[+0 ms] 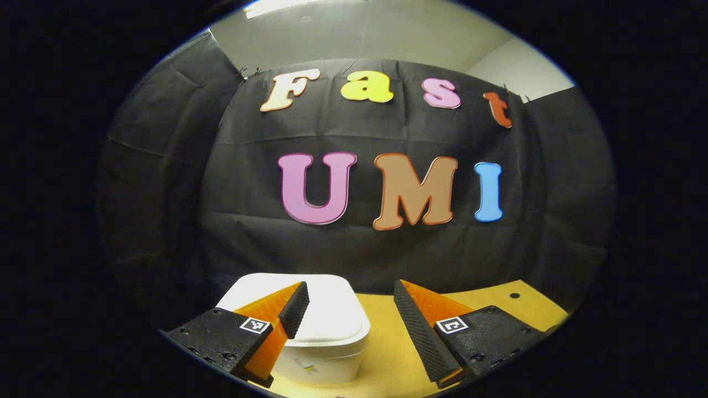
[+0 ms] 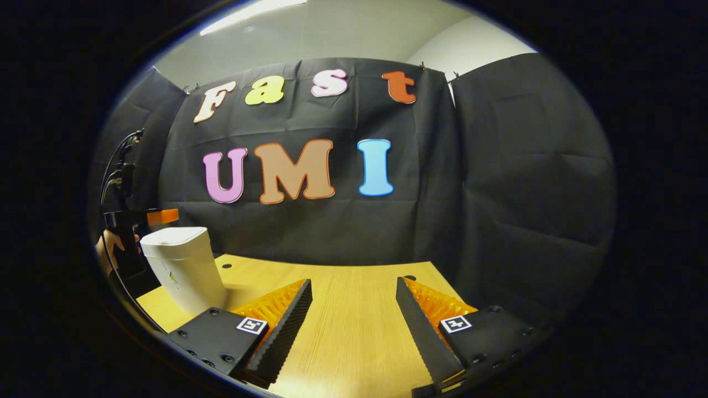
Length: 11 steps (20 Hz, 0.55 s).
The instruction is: Press the lid of the desktop garbage bin to open it, pick up the crumpled paper on the desktop and throw it into the bin, then pick up the pop can on the desktop and drop it into the bin, and finally close the garbage bin lid.
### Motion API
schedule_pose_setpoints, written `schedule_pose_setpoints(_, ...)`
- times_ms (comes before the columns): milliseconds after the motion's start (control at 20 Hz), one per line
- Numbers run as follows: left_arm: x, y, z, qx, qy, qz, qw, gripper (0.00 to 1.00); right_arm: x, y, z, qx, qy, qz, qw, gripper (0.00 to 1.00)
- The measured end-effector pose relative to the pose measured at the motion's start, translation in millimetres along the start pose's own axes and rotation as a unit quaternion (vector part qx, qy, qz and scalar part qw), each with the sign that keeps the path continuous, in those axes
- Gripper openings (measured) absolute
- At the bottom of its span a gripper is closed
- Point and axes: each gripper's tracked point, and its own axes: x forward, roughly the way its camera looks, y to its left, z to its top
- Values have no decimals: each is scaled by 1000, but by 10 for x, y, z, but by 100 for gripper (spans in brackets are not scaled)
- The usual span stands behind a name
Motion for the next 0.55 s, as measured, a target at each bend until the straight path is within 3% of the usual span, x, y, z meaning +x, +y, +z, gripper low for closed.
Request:
schedule_pose_setpoints(150, -244, -605, 117, -8, -47, -45, 998, 92, -47, -178, 199, 3, -25, -11, 1000, 97)
schedule_pose_setpoints(300, -392, -1217, 5, 0, -44, -106, 993, 92, -99, -273, 301, 6, -41, -10, 999, 97)
schedule_pose_setpoints(550, -517, -1785, -145, -23, -33, -137, 990, 92, -141, -484, 345, 11, -59, -13, 998, 97)
